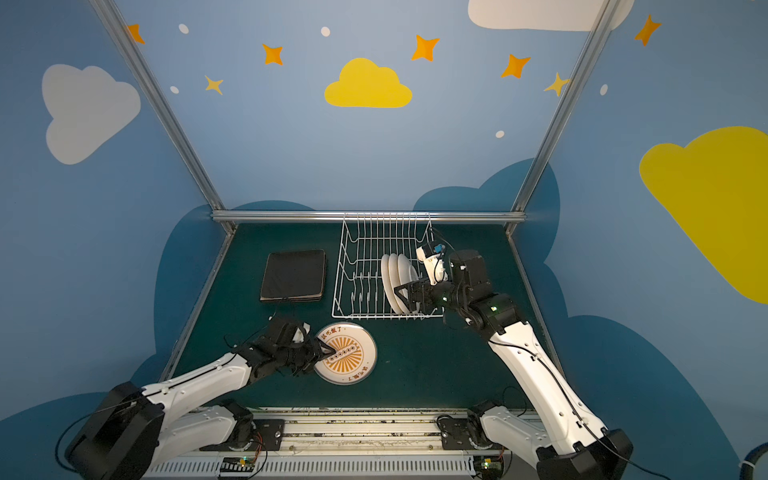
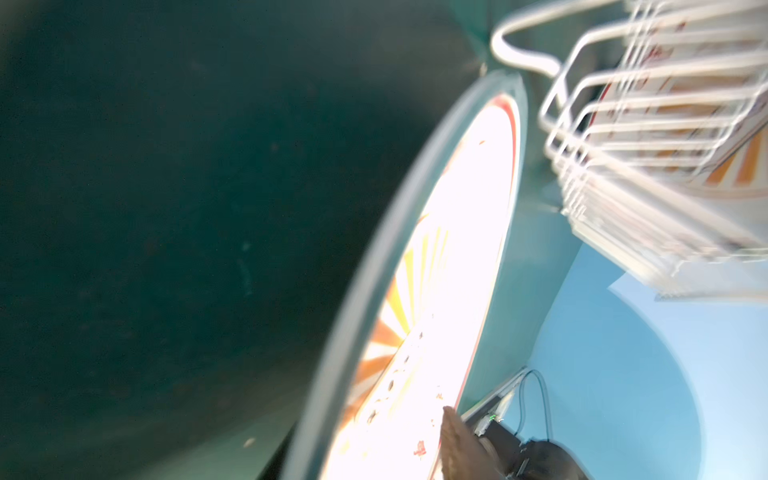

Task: Unload the plates from the dish rack
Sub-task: 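Lower the printed plate flat onto the table and open the left gripper, then raise the left gripper and swing it back toward the rack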

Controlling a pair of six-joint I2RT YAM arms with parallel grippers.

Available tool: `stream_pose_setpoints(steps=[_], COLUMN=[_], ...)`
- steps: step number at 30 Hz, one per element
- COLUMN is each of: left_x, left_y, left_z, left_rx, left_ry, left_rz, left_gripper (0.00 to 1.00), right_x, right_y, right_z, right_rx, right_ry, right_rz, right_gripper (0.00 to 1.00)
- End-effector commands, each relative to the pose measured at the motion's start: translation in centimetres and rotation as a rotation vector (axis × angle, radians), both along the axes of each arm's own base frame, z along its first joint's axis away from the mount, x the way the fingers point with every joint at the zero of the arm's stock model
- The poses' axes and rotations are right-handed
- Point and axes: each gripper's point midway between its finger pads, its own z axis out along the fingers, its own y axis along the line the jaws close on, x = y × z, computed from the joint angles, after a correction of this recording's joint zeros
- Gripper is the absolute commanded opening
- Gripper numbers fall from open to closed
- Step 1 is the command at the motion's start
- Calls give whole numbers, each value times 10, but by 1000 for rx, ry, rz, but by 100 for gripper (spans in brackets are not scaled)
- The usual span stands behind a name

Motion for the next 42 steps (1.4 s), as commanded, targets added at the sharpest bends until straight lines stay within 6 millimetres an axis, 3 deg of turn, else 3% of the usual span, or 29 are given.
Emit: stream_pose_setpoints(steps=[1,6,10,21,30,33,38,42], left_x=[9,16,17,23,41,47,69,84], left_y=[0,9,17,59,95,91,63,46], left_z=[6,6,8,35,102,121,159,178], left_rx=[32,97,153,309,280,280,213,199], left_ry=[3,24,36,-31,-275,-325,-488,-571], left_rz=[12,64,85,236,358,305,155,59], left_gripper=[62,86,99,100,100,100,100,99], right_x=[1,0,-1,2,4,6,8,7], right_y=[-1,-4,-7,-12,-19,-22,-23,-24], right_z=[-2,0,0,0,0,1,4,4], right_rx=[-15,-27,-38,-56,-74,-71,-56,-51], right_ry=[-13,-24,-30,-36,-34,-37,-48,-48], right_rz=[-5,-10,-19,-48,-95,-119,-135,-144], right_gripper=[89,89,89,89,89,89,89,89])
